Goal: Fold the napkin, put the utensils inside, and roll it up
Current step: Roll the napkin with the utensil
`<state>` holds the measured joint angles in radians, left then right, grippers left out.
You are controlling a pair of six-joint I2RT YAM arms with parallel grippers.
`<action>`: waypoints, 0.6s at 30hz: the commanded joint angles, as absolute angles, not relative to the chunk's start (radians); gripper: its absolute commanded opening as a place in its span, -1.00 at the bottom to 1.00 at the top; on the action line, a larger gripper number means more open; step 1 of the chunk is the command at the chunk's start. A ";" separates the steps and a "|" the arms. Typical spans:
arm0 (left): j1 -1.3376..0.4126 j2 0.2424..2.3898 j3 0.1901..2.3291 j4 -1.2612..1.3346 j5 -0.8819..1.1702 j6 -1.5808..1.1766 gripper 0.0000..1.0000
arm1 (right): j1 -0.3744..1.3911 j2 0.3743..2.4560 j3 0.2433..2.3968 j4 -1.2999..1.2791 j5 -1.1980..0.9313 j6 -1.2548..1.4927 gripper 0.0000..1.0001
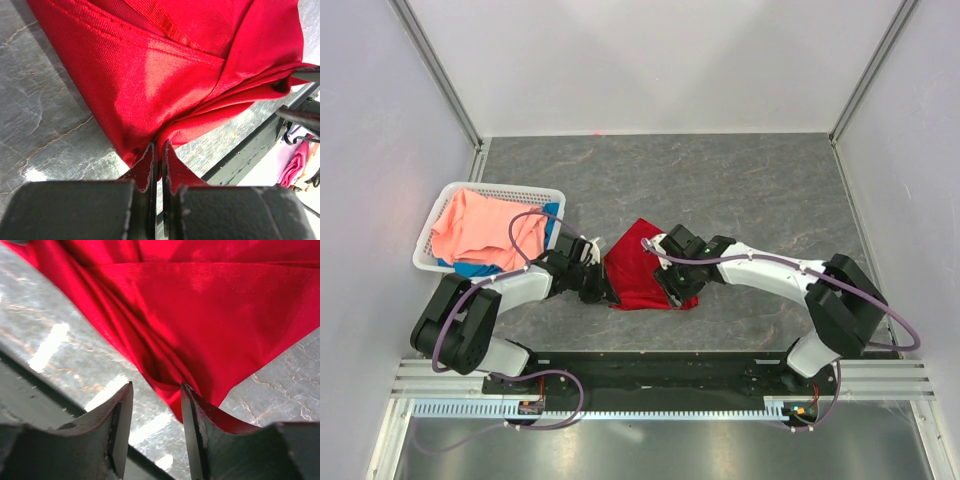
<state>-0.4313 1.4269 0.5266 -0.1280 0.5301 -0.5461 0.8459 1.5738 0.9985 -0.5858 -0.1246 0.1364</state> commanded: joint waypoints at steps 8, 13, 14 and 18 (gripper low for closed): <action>-0.423 1.442 0.546 -0.149 0.515 -0.505 -0.96 | 0.801 1.635 1.008 -0.565 -0.043 0.087 -0.11; -0.423 1.448 0.545 -0.152 0.518 -0.505 -0.96 | 0.798 1.537 1.064 -0.589 -0.133 0.100 0.08; -0.423 1.450 0.545 -0.153 0.518 -0.503 -0.96 | 0.796 1.517 1.071 -0.600 -0.136 0.112 0.13; -0.423 1.445 0.546 -0.153 0.520 -0.505 -0.96 | 0.726 1.457 1.075 -0.658 -0.152 0.153 0.26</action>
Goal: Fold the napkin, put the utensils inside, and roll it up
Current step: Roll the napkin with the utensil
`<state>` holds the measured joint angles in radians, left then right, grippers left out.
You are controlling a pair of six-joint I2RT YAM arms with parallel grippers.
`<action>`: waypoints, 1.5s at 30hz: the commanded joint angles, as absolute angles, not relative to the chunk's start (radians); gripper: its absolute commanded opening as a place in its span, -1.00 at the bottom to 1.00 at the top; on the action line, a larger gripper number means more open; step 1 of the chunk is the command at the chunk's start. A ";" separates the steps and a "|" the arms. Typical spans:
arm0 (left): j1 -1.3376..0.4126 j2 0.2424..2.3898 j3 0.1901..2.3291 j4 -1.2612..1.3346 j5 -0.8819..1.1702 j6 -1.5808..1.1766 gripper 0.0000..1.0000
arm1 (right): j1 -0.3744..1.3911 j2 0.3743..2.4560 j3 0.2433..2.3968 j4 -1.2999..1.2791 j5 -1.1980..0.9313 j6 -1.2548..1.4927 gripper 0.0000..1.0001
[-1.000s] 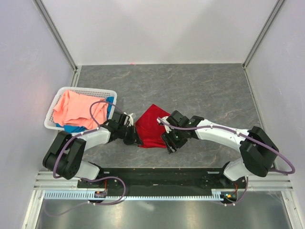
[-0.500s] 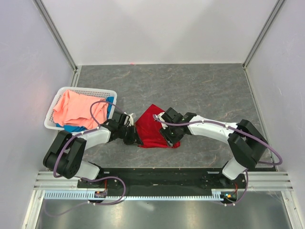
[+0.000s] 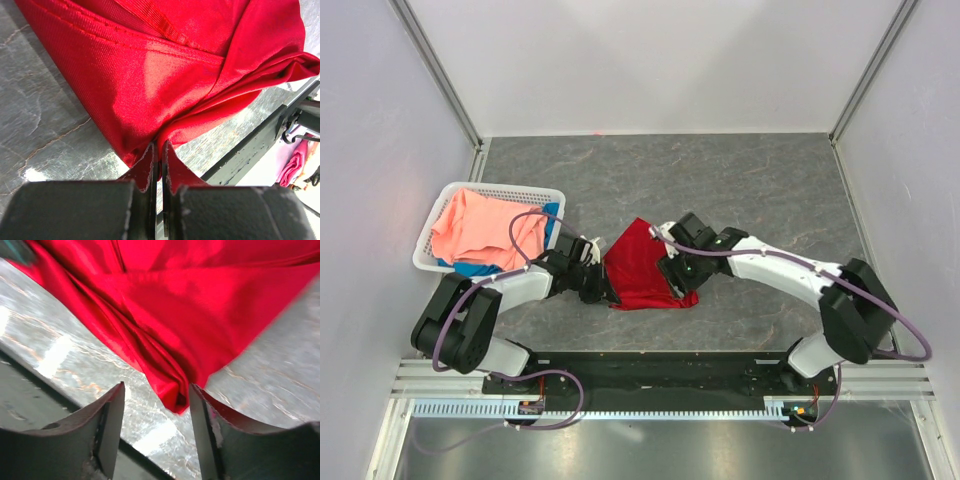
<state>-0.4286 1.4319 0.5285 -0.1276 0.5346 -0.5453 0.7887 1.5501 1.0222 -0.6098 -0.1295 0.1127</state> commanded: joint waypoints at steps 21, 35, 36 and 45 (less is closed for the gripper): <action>-0.423 1.454 0.554 -0.155 0.531 -0.502 -0.96 | 0.571 1.623 1.031 -0.698 -0.347 0.130 0.22; -0.423 1.459 0.554 -0.146 0.543 -0.499 -0.96 | 0.526 1.756 1.112 -0.762 -0.409 0.135 -0.38; -0.423 1.456 0.552 -0.141 0.548 -0.497 -0.96 | 0.525 1.773 1.129 -0.767 -0.411 0.141 -0.43; -0.448 1.451 0.549 -0.127 0.549 -0.494 -0.96 | 0.503 1.880 1.232 -0.873 -0.436 0.176 -1.00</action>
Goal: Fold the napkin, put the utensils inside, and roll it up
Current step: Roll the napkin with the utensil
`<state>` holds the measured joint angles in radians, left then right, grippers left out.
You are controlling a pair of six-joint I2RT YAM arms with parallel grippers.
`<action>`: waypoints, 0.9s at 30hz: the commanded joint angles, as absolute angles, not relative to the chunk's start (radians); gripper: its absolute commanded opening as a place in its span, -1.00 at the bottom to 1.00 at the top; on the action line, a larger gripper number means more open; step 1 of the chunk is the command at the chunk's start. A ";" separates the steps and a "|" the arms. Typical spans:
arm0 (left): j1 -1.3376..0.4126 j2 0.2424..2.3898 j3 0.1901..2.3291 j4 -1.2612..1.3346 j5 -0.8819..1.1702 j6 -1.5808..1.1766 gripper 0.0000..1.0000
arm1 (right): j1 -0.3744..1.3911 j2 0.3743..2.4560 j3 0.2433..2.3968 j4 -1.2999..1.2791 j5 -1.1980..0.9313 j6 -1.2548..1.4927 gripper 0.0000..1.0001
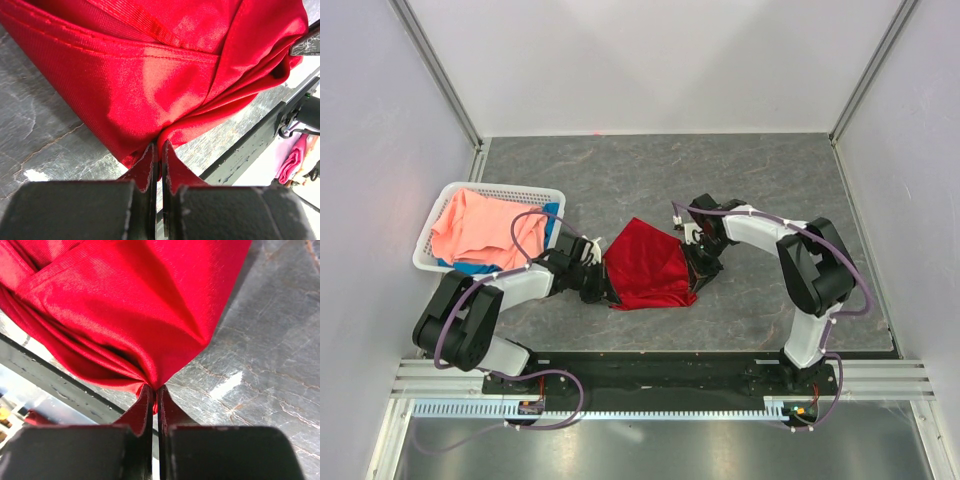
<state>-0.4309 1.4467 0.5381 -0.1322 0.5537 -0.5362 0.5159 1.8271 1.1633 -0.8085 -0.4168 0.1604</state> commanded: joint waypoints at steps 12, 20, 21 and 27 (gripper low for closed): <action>-0.495 1.394 0.529 -0.126 0.515 -0.495 -0.96 | 0.485 1.986 1.264 -1.130 -0.503 0.150 -1.00; -0.508 1.391 0.525 -0.127 0.526 -0.497 -0.96 | 0.476 2.045 1.253 -1.204 -0.534 0.115 -1.00; -0.509 1.394 0.525 -0.126 0.526 -0.497 -0.96 | 0.471 2.046 1.256 -1.206 -0.538 0.117 -0.85; -0.508 1.427 0.545 -0.133 0.577 -0.503 -0.96 | 0.462 1.973 1.357 -1.204 -0.467 0.172 0.09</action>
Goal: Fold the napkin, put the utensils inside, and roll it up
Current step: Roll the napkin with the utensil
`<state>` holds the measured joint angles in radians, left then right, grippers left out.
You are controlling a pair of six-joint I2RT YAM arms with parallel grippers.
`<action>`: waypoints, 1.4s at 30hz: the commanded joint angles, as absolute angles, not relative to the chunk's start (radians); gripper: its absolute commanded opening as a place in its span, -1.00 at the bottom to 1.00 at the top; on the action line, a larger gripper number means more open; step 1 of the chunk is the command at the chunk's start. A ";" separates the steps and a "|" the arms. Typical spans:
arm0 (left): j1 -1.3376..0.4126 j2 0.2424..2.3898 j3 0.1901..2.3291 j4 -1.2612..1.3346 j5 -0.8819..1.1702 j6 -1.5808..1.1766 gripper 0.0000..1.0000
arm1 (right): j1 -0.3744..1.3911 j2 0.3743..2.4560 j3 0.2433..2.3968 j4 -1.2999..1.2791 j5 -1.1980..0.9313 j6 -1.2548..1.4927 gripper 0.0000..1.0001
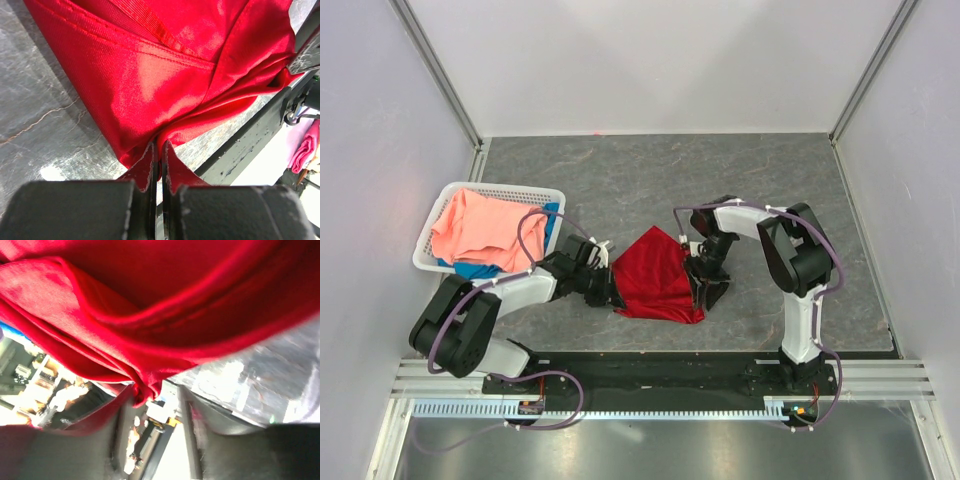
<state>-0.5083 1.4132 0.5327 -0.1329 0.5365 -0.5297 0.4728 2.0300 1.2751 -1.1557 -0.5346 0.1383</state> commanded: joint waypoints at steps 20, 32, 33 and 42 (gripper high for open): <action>-0.382 1.646 0.827 -0.466 0.707 -0.342 -0.96 | 1.047 1.421 1.091 -0.750 0.250 -0.059 0.54; -0.359 1.758 0.963 -0.630 0.681 -0.224 -0.96 | 1.380 1.408 0.957 -0.637 0.465 -0.319 0.50; -0.357 1.758 0.966 -0.637 0.678 -0.221 -0.96 | 1.393 1.432 0.945 -0.638 0.480 -0.327 0.49; -0.356 1.773 0.988 -0.666 0.684 -0.189 -0.96 | 1.466 1.523 0.900 -0.588 0.538 -0.354 0.30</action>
<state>-0.3614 1.7576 0.9501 -0.6281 0.6651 -0.2546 1.4528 1.5043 0.9138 -0.6292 0.4744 -0.3210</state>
